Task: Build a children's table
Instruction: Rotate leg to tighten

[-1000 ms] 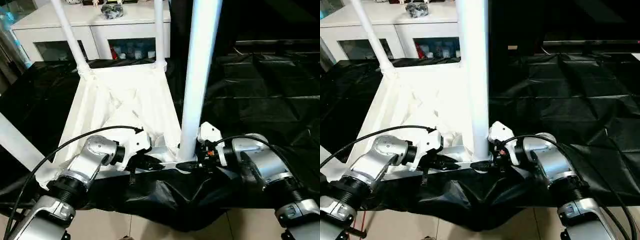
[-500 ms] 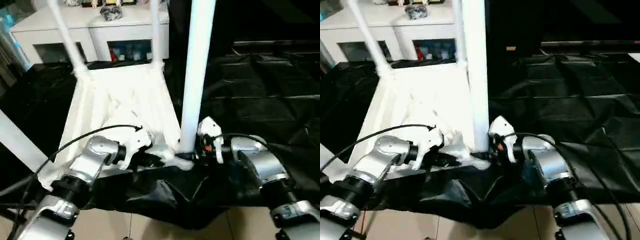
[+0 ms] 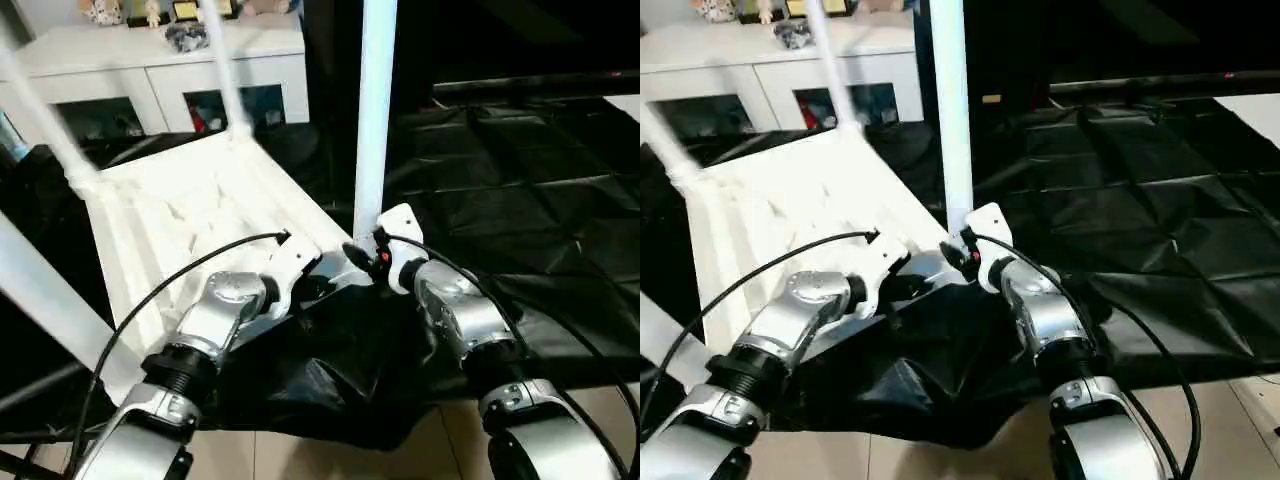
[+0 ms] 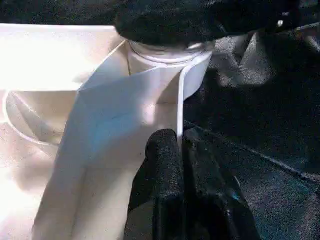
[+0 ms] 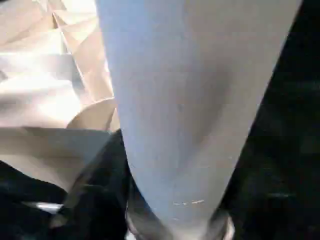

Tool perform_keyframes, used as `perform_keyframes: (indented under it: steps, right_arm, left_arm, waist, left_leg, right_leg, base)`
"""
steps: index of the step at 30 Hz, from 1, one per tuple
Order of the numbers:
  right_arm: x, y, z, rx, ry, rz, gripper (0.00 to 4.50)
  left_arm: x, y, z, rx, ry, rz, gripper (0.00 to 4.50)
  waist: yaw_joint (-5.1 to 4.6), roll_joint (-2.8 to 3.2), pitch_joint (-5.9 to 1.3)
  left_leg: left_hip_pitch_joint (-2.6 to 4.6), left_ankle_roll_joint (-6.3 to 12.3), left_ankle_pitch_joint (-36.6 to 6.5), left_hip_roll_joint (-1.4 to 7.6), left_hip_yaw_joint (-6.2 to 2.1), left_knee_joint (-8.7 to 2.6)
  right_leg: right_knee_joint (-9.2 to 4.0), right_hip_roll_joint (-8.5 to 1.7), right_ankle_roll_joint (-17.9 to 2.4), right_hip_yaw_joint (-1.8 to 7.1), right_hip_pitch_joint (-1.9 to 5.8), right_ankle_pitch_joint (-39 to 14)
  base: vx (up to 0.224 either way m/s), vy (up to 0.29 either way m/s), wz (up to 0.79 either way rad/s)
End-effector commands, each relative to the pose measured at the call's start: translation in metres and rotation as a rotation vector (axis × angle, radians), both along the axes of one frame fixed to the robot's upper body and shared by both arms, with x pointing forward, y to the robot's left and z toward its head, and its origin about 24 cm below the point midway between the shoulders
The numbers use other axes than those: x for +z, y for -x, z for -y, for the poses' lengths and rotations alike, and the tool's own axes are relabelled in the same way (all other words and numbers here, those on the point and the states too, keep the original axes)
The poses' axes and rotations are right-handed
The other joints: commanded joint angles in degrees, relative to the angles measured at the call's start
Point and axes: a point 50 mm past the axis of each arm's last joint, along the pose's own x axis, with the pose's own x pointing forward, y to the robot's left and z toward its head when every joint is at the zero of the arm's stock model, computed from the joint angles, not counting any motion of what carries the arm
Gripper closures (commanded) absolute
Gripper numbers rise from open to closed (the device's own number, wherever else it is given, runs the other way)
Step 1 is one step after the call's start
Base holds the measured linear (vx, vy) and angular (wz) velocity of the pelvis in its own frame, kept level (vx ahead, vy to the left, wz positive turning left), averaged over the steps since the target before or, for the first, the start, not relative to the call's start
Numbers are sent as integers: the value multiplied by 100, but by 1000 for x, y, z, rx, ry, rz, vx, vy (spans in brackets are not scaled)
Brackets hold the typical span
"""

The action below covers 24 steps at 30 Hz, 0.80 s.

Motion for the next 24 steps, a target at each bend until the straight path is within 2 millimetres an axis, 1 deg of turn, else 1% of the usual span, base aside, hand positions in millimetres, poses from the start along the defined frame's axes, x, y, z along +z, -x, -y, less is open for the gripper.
perform_keyframes:
  steps: [1, 2, 3, 4, 5, 7, 8, 9, 10, 11, 12, 13, 14, 15, 16, 17, 18, 19, 20, 22, 24]
  right_arm:
    - [-24, 21, -24, 170, -43, -140, 158]
    - [-23, 21, -22, 206, -36, -130, 141]
    - [-23, 21, -22, 208, -36, -129, 131]
    - [-19, 23, -16, 303, -18, -107, 122]
    - [-19, 23, -16, 303, -18, -107, 112]
    - [-16, 28, -7, 418, -1, -97, 112]
    - [-16, 30, -5, 445, 2, -95, 112]
    - [-14, 34, 3, 511, 13, -101, 112]
    - [-14, 35, 6, 537, 18, -105, 112]
    - [-13, 39, 11, 586, 25, -114, 112]
    - [-12, 42, 17, 631, 33, -125, 112]
    - [-11, 45, 23, 685, 42, -142, 112]
    - [-11, 45, 23, 685, 42, -142, 112]
    - [-10, 49, 28, 739, 48, -162, 112]
    - [-9, 52, 32, 782, 49, -187, 127]
    - [-8, 54, 34, 802, 46, -200, 127]
    - [-8, 54, 34, 812, 43, -209, 145]
    - [-7, 54, 35, 817, 43, -215, 145]
    - [-7, 54, 35, 818, 42, -217, 148]
    - [-6, 54, 35, 831, 39, -228, 169]
    - [-6, 54, 34, 839, 42, -231, 185]
  left_arm:
    - [16, -1, 16, -85, 70, 66, 450]
    - [17, 0, 14, -115, 71, 64, 450]
    - [17, 0, 14, -116, 71, 64, 450]
    - [16, 4, 10, -180, 70, 49, 450]
    - [16, 4, 10, -180, 70, 49, 450]
    - [16, 9, 6, -260, 70, 36, 450]
    - [16, 10, 5, -275, 70, 30, 450]
    - [16, 13, 2, -323, 65, 22, 450]
    - [16, 14, 1, -340, 64, 17, 450]
    - [16, 15, -1, -372, 59, 2, 450]
    - [15, 18, -4, -410, 49, -10, 450]
    - [15, 19, -8, -442, 38, -24, 450]
    - [15, 19, -8, -442, 38, -24, 450]
    - [15, 21, -12, -475, 31, -35, 450]
    - [15, 22, -16, -500, 22, -48, 450]
    - [15, 23, -18, -517, 19, -58, 450]
    - [15, 24, -20, -532, 16, -66, 450]
    - [15, 24, -22, -541, 12, -72, 450]
    - [15, 24, -22, -542, 10, -72, 450]
    - [15, 24, -26, -543, 2, -72, 450]
    - [14, 23, -27, -540, -1, -71, 450]
  waist:
    - [12, -74, -260]
    - [21, -62, -272]
    - [26, -73, -276]
    - [36, -53, -281]
    - [51, -66, -288]
    - [86, -57, -307]
    - [107, -61, -314]
    - [146, -37, -353]
    - [146, -37, -353]
    - [192, -51, -357]
    - [266, -41, -384]
    - [301, -51, -385]
    - [318, -51, -380]
    - [346, -78, -368]
    - [382, -92, -354]
    - [401, -80, -350]
    - [411, -82, -338]
    - [418, -116, -332]
    - [418, -110, -324]
    - [420, -149, -313]
    - [415, -145, -308]
  left_leg:
    - [5, 242, -2290, 53, -51, -444]
    - [-8, 259, -2227, 57, -44, -443]
    - [-22, 276, -2191, 53, -40, -443]
    - [-32, 302, -2111, 55, -35, -443]
    - [-26, 324, -2080, 60, -32, -439]
    - [-34, 388, -1810, 79, -4, -425]
    - [-32, 413, -1739, 82, 1, -417]
    - [-40, 500, -1414, 95, 13, -386]
    - [-40, 500, -1414, 95, 13, -386]
    - [-38, 591, -1196, 110, 31, -362]
    - [-25, 683, -984, 117, 41, -334]
    - [-24, 760, -882, 133, 46, -329]
    - [-33, 780, -875, 129, 46, -327]
    - [-24, 772, -948, 135, 58, -333]
    - [-19, 730, -1071, 133, 53, -348]
    - [-10, 700, -1120, 140, 54, -353]
    - [-7, 638, -1209, 149, 50, -370]
    - [-3, 569, -1275, 154, 52, -377]
    - [-10, 537, -1303, 150, 44, -388]
    - [-7, 434, -1370, 150, 39, -404]
    - [-2, 378, -1406, 152, 38, -411]
  right_leg:
    - [-548, -214, -698, 120, 167, -2774]
    - [-521, -212, -784, 129, 189, -2571]
    - [-514, -212, -818, 129, 205, -2484]
    - [-497, -220, -883, 135, 221, -2331]
    - [-502, -219, -899, 132, 227, -2277]
    - [-454, -222, -1082, 149, 250, -1823]
    - [-441, -213, -1121, 144, 263, -1701]
    - [-393, -224, -1261, 143, 288, -1276]
    - [-393, -224, -1261, 143, 288, -1276]
    - [-358, -211, -1378, 141, 278, -925]
    - [-312, -217, -1468, 144, 295, -581]
    - [-276, -207, -1573, 139, 283, -304]
    - [-270, -203, -1586, 130, 291, -277]
    - [-282, -218, -1590, 136, 281, -376]
    - [-305, -221, -1551, 130, 286, -645]
    - [-309, -229, -1523, 137, 284, -749]
    - [-316, -231, -1483, 145, 280, -920]
    - [-331, -236, -1437, 153, 274, -1066]
    - [-329, -235, -1416, 152, 279, -1149]
    - [-357, -250, -1294, 162, 274, -1469]
    - [-367, -247, -1250, 169, 262, -1564]
  base:
    - [0, 0, 0]
    - [0, 0, 0]
    - [0, 0, 0]
    - [0, 0, 0]
    - [0, 0, 0]
    - [0, 0, 0]
    - [0, 0, 0]
    - [0, 0, 0]
    - [0, 0, 0]
    - [0, 0, 0]
    - [0, 0, 0]
    - [0, 0, 0]
    - [0, 0, 0]
    - [0, 0, 0]
    - [0, 0, 0]
    - [0, 0, 0]
    - [0, 0, 0]
    - [0, 0, 0]
    - [0, 0, 0]
    - [0, 0, 0]
    - [0, 0, 0]
